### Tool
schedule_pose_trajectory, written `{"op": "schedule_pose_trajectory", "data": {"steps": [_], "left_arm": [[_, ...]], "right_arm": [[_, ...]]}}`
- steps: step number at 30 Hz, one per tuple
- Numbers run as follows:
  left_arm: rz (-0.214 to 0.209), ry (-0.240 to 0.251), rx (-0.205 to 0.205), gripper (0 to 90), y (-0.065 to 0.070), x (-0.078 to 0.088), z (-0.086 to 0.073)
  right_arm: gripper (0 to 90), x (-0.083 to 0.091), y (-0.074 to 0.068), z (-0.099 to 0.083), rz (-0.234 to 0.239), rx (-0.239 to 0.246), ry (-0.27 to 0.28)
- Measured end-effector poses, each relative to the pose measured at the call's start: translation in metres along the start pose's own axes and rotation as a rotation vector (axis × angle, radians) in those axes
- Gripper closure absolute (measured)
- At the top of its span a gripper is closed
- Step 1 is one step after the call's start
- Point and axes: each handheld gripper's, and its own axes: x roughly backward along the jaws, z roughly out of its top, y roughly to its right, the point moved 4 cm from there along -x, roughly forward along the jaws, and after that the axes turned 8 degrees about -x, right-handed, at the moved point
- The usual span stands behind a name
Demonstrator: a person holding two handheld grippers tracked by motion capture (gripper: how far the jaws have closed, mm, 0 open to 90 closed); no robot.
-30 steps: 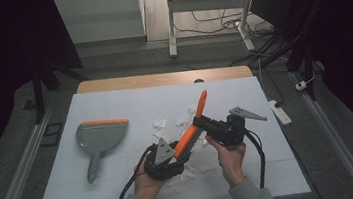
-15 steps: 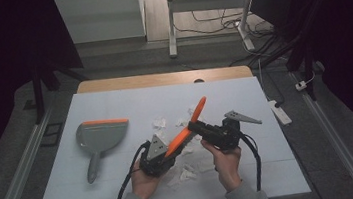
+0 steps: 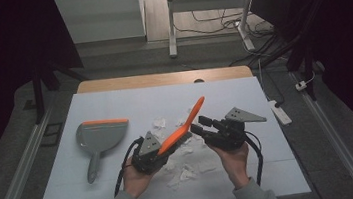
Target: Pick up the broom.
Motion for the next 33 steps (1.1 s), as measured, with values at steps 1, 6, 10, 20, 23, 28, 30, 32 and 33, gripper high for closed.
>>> {"op": "schedule_pose_trajectory", "data": {"steps": [1, 6, 10, 20, 23, 28, 30, 32, 33], "left_arm": [[-0.005, -0.002, -0.003, 78.4, 0.0, 0.0, 0.001], [-0.004, -0.037, -0.035, 78.5, 0.0, 0.001, 0.001], [-0.015, -0.051, -0.052, 78.5, -0.001, 0.004, 0.0], [-0.046, -0.136, -0.127, 78.4, -0.008, 0.005, 0.004], [-0.065, -0.187, -0.177, 78.4, -0.006, 0.004, 0.009], [-0.089, -0.241, -0.209, 78.4, -0.006, -0.003, 0.013], [-0.099, -0.259, -0.224, 78.4, -0.004, -0.006, 0.013], [-0.116, -0.278, -0.246, 78.4, -0.001, -0.01, 0.014], [-0.121, -0.284, -0.253, 78.4, 0.0, -0.012, 0.015]], "right_arm": [[49.1, 0.0, 0.0, 0.0, 0.0, 0.0, 0.0], [45.4, 0.013, 0.005, 0.004, -0.024, 0.099, -0.077], [45.8, 0.021, 0.008, 0.005, 0.0, 0.148, -0.124], [44.5, 0.025, 0.003, 0.006, -0.001, 0.278, -0.196], [44.3, 0.022, -0.002, 0.004, 0.004, 0.344, -0.238], [41.6, 0.019, -0.009, 0.001, 0.016, 0.405, -0.277], [39.6, 0.018, -0.012, -0.001, 0.008, 0.445, -0.308], [38.3, 0.014, -0.013, -0.005, 0.001, 0.48, -0.344], [38.3, 0.014, -0.013, -0.005, 0.001, 0.48, -0.344]]}}
